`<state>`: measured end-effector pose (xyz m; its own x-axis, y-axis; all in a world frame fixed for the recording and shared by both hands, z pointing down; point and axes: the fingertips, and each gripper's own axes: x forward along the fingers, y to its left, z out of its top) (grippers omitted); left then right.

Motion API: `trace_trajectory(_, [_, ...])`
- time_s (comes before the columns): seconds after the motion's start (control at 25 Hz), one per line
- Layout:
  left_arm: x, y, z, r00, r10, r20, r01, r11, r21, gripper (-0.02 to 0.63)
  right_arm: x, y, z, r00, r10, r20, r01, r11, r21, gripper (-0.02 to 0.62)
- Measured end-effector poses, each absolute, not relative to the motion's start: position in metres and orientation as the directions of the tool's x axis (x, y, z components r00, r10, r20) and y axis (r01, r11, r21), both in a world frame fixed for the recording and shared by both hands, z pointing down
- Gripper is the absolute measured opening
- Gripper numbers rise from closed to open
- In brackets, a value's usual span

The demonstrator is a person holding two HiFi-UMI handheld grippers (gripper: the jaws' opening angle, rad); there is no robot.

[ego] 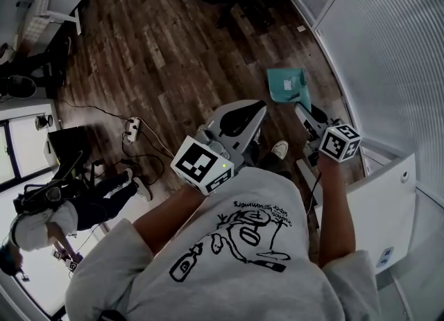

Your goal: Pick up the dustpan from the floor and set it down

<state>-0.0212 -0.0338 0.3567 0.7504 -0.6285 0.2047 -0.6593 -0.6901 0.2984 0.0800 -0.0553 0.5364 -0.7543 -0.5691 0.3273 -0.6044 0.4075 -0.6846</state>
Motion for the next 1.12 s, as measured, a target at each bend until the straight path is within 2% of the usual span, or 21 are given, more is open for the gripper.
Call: trace_trajectory(1.12, [-0.026,-0.034,0.401,0.749,-0.602,0.277,-0.662,-0.668,0.339,0.002,0.095,-0.078,0.662,-0.716,-0.598,0.361,-0.621,0.309,-0.72,0.091])
